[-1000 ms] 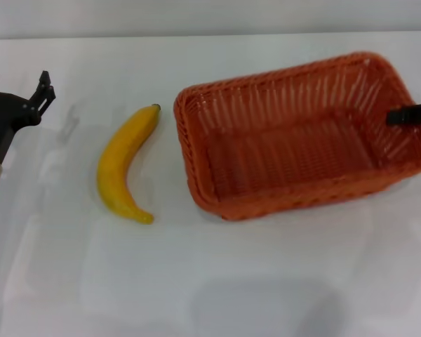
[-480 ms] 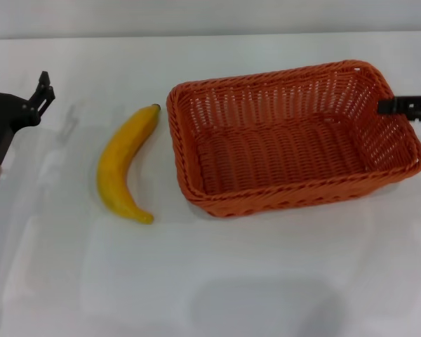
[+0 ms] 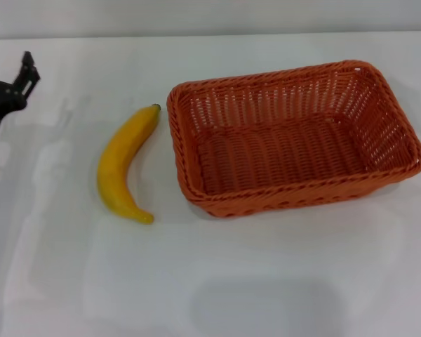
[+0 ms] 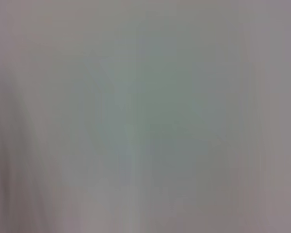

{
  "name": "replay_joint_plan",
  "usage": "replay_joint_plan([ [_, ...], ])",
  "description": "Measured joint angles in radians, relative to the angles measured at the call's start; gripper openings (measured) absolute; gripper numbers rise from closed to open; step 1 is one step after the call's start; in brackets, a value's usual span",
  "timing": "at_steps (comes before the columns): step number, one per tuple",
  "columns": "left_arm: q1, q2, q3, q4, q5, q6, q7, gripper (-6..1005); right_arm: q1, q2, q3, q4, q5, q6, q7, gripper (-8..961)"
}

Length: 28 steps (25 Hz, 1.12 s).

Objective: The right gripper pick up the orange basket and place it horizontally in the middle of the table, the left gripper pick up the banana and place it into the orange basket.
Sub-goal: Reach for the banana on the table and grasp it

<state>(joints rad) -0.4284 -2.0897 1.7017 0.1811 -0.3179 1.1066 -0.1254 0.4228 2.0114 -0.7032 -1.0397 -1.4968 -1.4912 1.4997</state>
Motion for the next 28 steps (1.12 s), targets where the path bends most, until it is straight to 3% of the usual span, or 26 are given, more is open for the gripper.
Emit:
replay_joint_plan([
  [4,0.022,0.000,0.002,0.025,-0.010,0.052,-0.104,857,-0.036,-0.001,-0.010,0.087,0.206,-0.101,-0.230,707],
  [8,0.065,0.006,0.007,0.077,0.006,0.227,-0.380,857,-0.057,-0.001,-0.005,0.287,0.418,-0.269,-0.482,709],
  [14,0.099,0.034,0.001,0.146,0.066,0.476,-0.801,856,-0.069,-0.010,0.018,0.412,0.470,-0.308,-0.489,709],
  [17,0.074,0.076,0.000,0.175,0.134,0.641,-1.048,856,-0.069,-0.013,0.037,0.461,0.472,-0.307,-0.483,709],
  [19,0.056,0.095,-0.001,0.189,0.171,0.697,-1.125,856,-0.070,-0.018,0.041,0.484,0.473,-0.303,-0.483,709],
  [21,0.029,0.128,-0.002,0.215,0.231,0.763,-1.228,856,-0.071,-0.026,0.042,0.501,0.474,-0.300,-0.486,709],
  [28,-0.074,0.272,-0.024,0.309,0.618,0.815,-1.387,856,-0.084,-0.043,0.042,0.517,0.474,-0.266,-0.494,709],
])
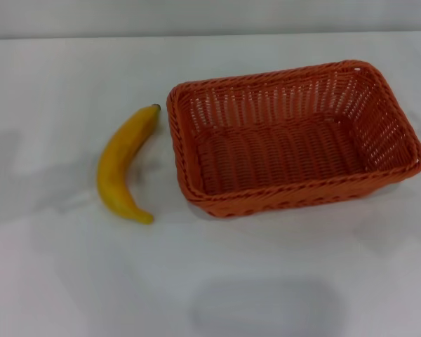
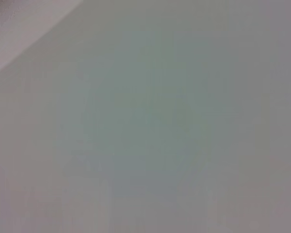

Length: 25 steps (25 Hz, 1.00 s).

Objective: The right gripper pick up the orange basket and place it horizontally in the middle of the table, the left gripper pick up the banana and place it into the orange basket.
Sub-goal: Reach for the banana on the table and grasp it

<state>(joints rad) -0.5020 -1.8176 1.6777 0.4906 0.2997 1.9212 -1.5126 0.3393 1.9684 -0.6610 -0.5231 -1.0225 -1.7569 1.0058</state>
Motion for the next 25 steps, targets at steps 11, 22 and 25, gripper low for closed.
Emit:
replay_joint_plan([
  [11,-0.060,-0.050,-0.530,0.340,0.948,-0.052,-0.224,855,0.009,-0.009,-0.009,0.003,-0.022,0.066,0.001,709],
  [22,-0.043,-0.237,-0.698,0.896,1.823,-0.236,-0.536,855,0.006,-0.010,-0.010,0.003,-0.036,0.121,0.004,709],
  [25,-0.019,-0.260,-0.685,0.999,1.959,-0.291,-0.617,855,0.006,-0.006,-0.011,0.003,-0.036,0.144,0.003,709],
])
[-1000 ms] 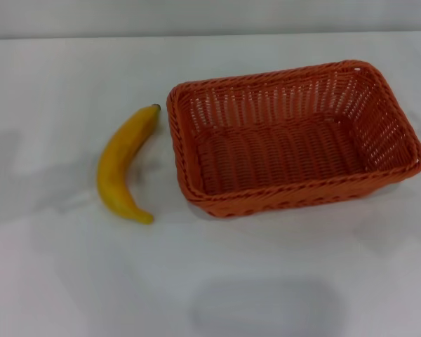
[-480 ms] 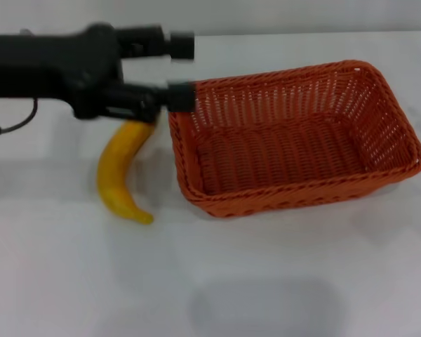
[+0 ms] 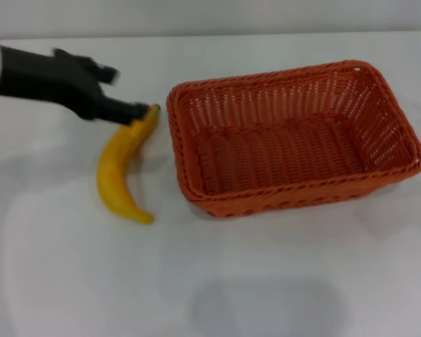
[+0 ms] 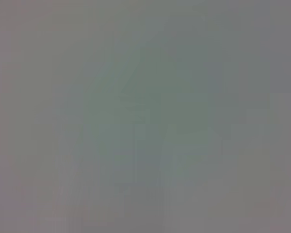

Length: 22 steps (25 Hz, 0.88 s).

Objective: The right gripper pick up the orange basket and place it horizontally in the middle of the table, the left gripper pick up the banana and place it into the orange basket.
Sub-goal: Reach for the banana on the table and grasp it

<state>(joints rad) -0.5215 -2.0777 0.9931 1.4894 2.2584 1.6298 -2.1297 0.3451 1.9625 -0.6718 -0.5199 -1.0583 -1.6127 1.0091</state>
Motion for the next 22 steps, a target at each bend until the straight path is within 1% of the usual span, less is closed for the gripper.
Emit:
replay_joint_plan([
  [1,0.023,-0.003,0.017,0.051,0.034,-0.041,-0.049,855,0.000,0.001,0.000,0.000,0.000,0.010,0.000,709],
  [5,0.083,-0.002,0.050,0.129,0.106,-0.163,-0.144,855,0.002,0.002,0.000,0.000,0.000,0.038,0.000,709],
  [9,0.122,-0.004,0.096,0.148,0.213,-0.269,-0.231,855,0.005,0.002,-0.001,0.001,0.000,0.045,0.001,709],
  [12,0.135,-0.004,0.125,0.140,0.257,-0.318,-0.275,855,0.008,0.002,-0.002,0.001,0.001,0.047,0.002,709],
  [17,0.140,-0.004,0.169,0.132,0.258,-0.324,-0.303,854,0.013,0.003,-0.002,0.001,0.001,0.051,0.002,709],
  [21,0.121,0.000,0.180,0.104,0.263,-0.317,-0.350,854,0.015,0.007,-0.003,0.002,0.002,0.054,0.003,709],
  [22,0.106,0.001,0.187,0.072,0.269,-0.314,-0.373,854,0.015,0.008,-0.003,0.002,0.001,0.054,0.003,709],
])
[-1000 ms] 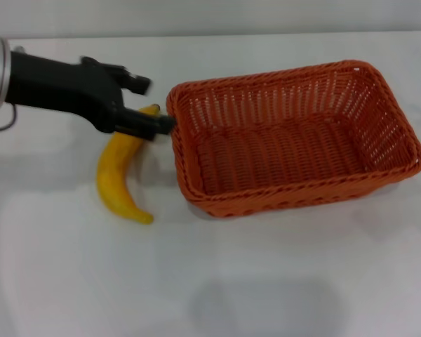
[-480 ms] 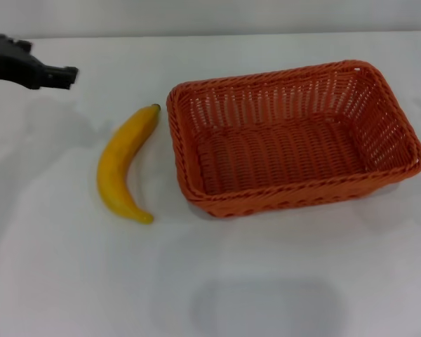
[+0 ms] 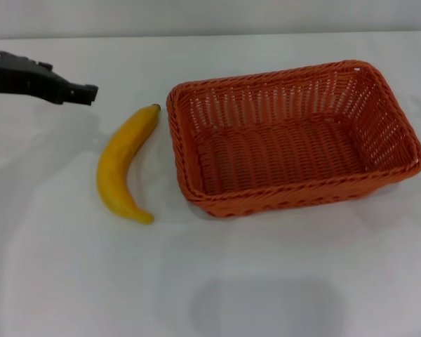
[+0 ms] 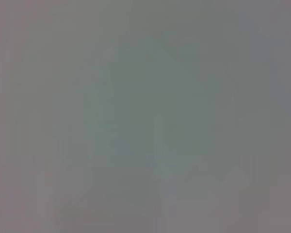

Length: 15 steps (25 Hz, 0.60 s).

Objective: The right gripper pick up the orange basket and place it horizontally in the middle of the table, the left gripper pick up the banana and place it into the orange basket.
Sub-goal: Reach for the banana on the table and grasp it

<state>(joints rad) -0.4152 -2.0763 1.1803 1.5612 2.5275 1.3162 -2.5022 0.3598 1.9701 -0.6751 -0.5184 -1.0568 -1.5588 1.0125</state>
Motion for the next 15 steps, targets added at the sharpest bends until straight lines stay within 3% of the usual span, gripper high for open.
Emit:
replay_joint_plan([
  [15,-0.032,0.000,0.034,-0.101,0.103,0.055,-0.070,854,-0.006,0.004,-0.009,0.002,-0.010,0.003,0.000,710],
])
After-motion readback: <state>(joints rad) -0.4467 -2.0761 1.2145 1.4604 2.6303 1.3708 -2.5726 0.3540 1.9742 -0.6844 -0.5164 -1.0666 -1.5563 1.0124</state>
